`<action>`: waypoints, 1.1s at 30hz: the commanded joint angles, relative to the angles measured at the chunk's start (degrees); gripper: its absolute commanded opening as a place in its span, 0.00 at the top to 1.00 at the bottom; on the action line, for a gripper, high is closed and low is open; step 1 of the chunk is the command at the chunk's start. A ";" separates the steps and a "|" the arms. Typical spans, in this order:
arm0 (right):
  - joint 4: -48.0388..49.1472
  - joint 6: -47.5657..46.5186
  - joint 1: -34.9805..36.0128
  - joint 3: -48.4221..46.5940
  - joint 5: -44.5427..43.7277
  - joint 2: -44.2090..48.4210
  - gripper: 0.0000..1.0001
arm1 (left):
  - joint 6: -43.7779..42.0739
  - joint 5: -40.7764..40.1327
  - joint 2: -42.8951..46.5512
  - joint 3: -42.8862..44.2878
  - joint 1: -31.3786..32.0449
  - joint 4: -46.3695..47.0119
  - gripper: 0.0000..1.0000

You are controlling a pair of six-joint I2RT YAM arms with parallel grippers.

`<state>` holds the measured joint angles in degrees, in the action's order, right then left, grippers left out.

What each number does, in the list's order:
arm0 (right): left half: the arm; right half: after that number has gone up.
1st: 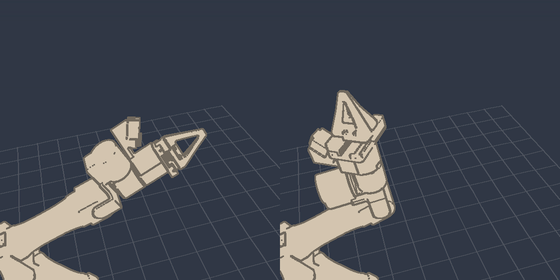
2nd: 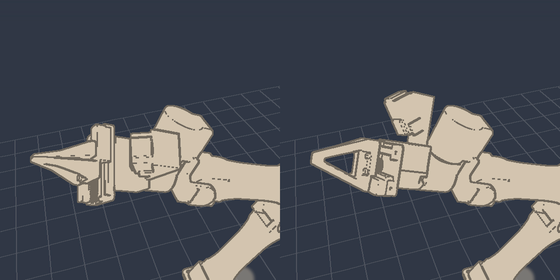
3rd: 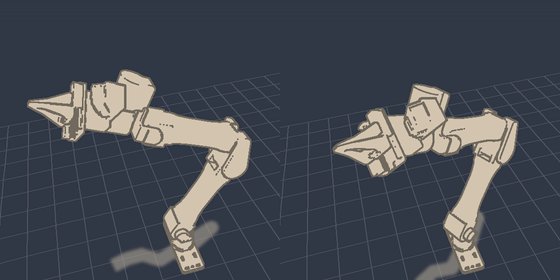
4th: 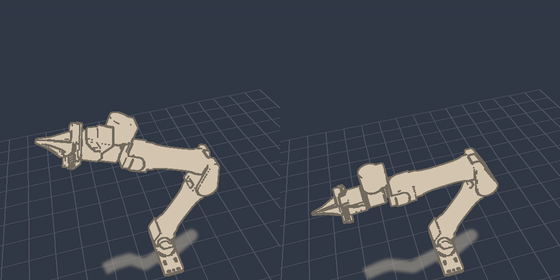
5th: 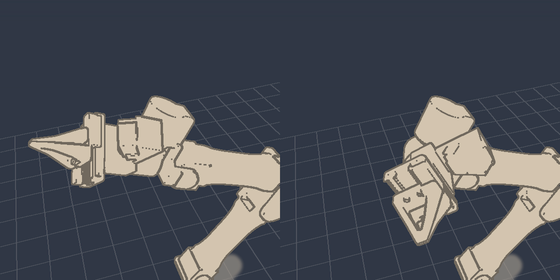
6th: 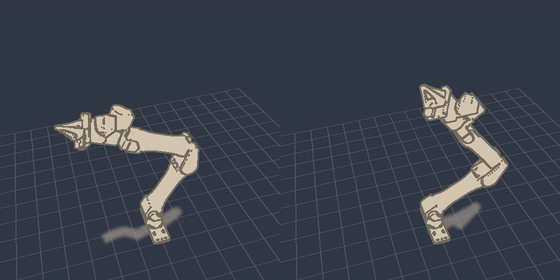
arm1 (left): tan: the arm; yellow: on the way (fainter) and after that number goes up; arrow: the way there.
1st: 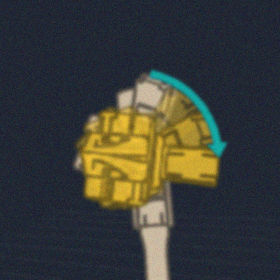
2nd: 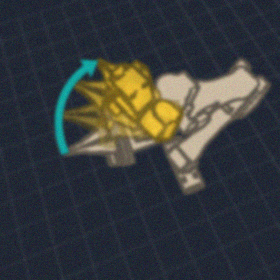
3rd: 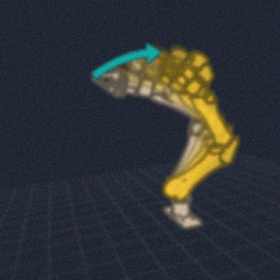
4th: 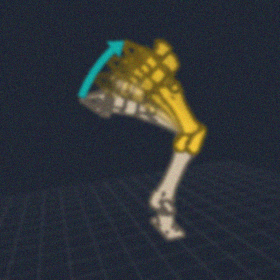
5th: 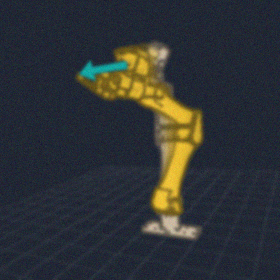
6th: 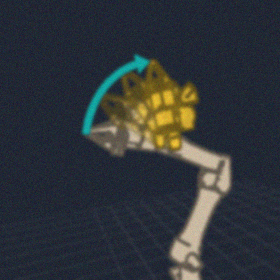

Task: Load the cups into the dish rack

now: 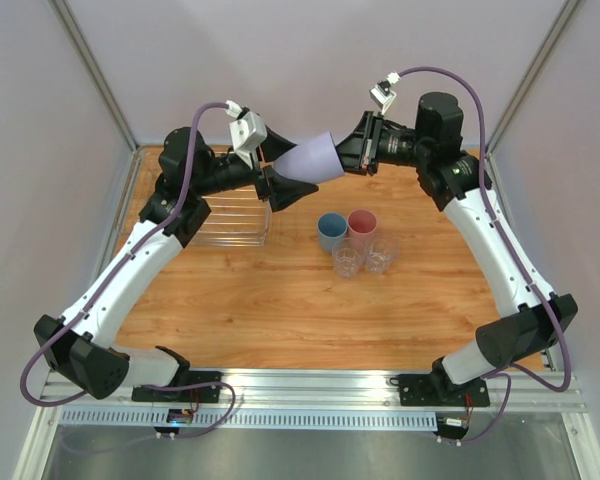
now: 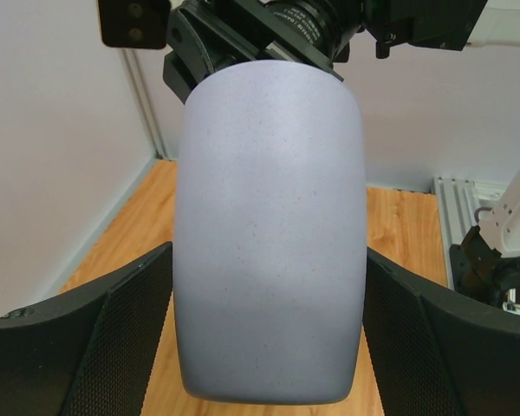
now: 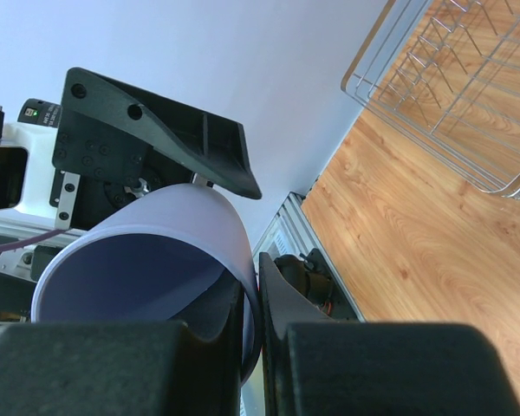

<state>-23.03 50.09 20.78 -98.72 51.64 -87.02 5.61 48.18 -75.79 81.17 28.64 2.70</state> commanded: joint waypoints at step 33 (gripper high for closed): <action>-24.60 -13.08 -6.62 -12.46 -6.54 0.89 0.40 | -5.26 -2.66 2.05 2.60 -2.54 -2.44 0.72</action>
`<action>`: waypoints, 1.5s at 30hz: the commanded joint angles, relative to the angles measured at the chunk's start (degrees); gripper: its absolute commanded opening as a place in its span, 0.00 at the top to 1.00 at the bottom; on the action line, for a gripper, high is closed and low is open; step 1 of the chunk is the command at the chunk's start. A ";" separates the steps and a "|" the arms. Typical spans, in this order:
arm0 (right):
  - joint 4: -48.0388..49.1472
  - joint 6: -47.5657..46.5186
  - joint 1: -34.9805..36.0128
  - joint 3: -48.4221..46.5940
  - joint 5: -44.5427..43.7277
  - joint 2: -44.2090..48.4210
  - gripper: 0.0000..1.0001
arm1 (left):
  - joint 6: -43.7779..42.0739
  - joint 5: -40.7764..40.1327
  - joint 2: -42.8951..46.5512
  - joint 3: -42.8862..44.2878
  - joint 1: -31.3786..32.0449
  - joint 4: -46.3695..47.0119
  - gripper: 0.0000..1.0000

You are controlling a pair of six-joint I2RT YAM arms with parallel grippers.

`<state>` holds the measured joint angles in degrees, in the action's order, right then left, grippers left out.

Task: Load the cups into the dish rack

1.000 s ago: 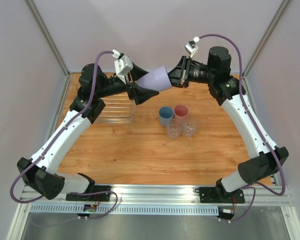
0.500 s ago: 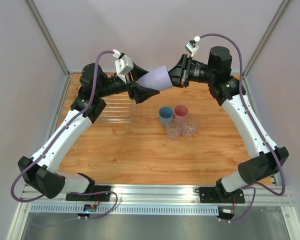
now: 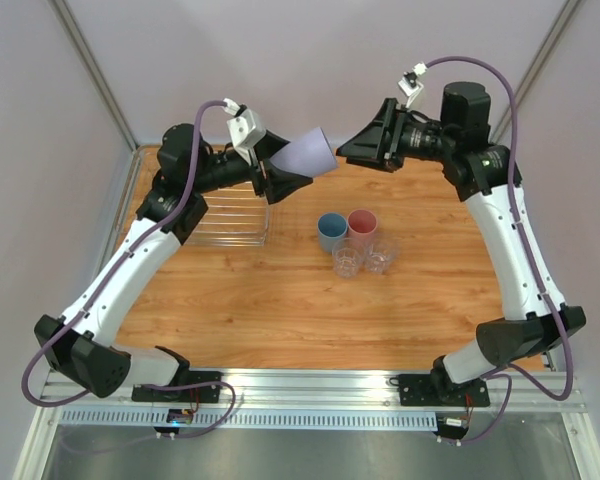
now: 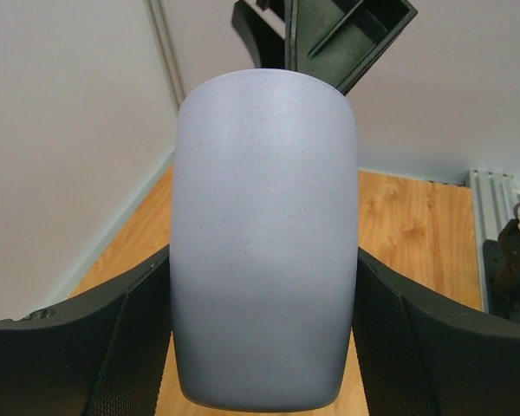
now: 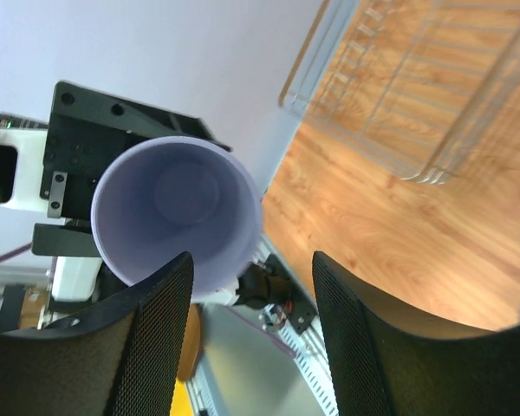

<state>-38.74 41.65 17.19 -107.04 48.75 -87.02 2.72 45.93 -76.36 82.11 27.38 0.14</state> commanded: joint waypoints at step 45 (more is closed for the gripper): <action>-4.25 -0.96 11.38 -18.57 -6.47 -8.17 0.99 | -0.98 0.56 3.23 2.79 -1.88 -3.40 0.48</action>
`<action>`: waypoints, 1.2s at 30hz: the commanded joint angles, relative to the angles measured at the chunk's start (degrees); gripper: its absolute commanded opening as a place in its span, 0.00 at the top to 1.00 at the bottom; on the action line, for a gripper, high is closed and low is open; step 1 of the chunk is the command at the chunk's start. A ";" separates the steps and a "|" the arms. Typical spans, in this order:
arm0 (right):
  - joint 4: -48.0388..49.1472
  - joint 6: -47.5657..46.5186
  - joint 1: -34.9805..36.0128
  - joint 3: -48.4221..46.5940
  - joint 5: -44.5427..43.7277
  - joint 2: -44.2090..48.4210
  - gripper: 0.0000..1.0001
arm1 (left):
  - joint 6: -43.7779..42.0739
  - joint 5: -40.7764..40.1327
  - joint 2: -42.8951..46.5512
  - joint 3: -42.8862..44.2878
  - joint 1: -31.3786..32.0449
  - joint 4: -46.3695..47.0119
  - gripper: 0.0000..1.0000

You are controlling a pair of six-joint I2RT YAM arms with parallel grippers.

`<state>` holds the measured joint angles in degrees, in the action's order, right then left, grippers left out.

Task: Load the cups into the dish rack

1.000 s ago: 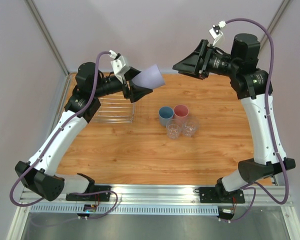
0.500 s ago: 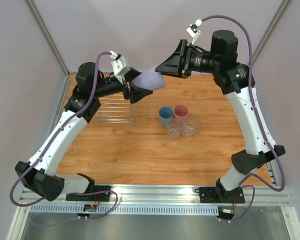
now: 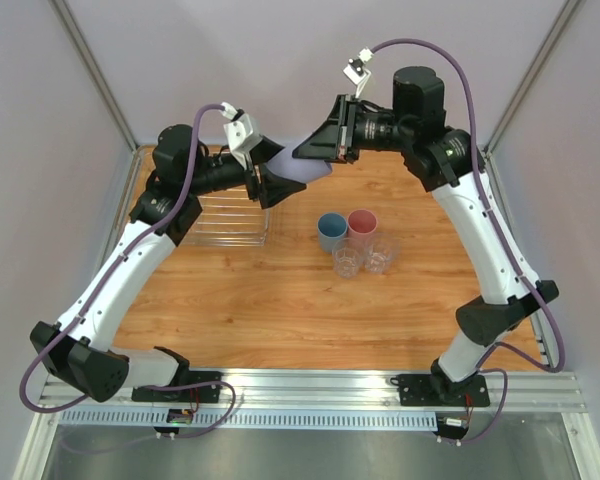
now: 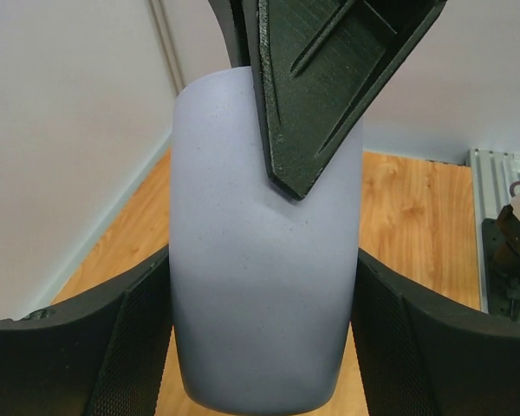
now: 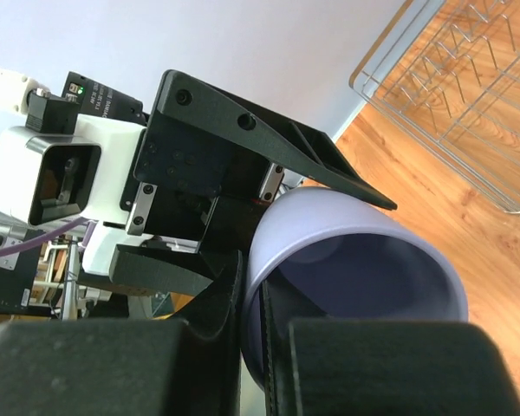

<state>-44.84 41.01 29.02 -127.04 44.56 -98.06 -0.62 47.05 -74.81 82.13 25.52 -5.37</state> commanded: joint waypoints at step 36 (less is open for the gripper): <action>84.48 65.95 1.04 15.34 -15.99 -5.21 0.99 | 48.34 -22.52 -1.92 -1.90 -6.97 61.17 0.00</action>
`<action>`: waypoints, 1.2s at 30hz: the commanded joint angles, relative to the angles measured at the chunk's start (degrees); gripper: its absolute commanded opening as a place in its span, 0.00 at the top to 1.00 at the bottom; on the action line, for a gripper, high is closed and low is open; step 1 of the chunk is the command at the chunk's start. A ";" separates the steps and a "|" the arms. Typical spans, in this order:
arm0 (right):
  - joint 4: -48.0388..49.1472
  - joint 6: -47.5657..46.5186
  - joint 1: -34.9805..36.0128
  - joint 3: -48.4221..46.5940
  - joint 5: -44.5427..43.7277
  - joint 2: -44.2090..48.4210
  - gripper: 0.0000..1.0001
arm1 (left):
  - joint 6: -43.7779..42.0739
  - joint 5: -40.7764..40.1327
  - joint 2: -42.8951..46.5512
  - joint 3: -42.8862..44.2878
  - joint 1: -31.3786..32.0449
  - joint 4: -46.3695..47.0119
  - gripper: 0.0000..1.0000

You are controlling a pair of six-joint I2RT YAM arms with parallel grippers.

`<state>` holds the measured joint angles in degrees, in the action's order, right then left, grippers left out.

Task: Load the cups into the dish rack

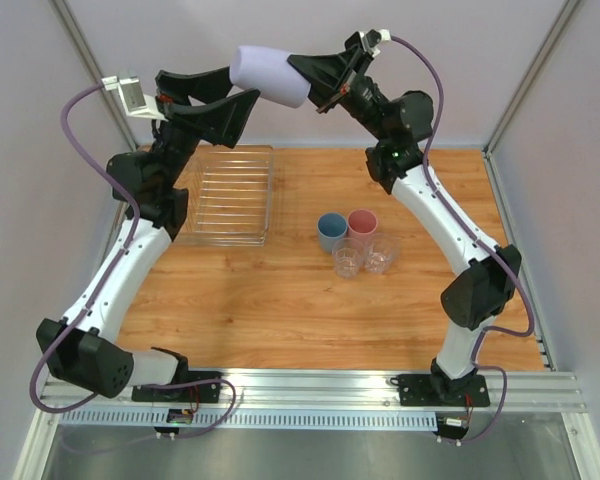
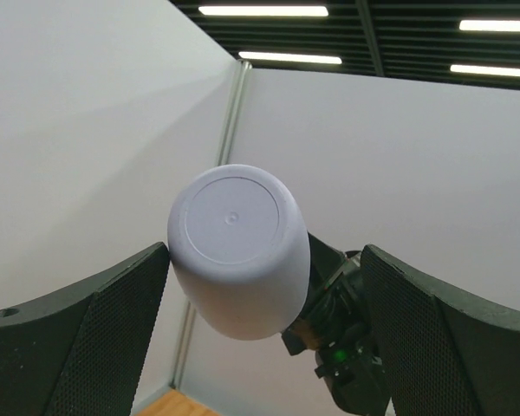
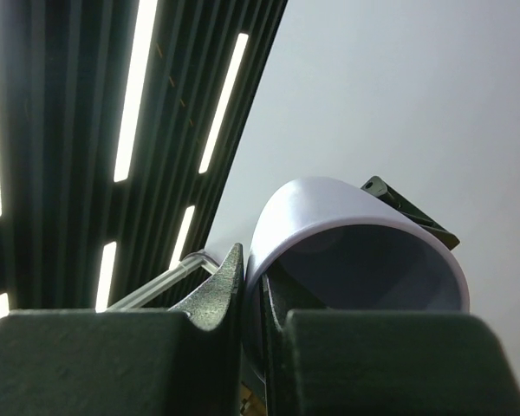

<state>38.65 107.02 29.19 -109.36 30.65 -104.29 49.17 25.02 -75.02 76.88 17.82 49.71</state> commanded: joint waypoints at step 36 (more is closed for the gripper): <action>-55.22 -43.09 -8.53 3.29 -3.49 17.27 0.33 | -23.12 -6.73 2.15 3.45 -2.27 -22.42 0.55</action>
<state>6.33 83.68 22.37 -100.31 29.41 -92.88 36.64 20.36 -76.27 80.38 16.21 39.81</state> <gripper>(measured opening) 0.661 0.784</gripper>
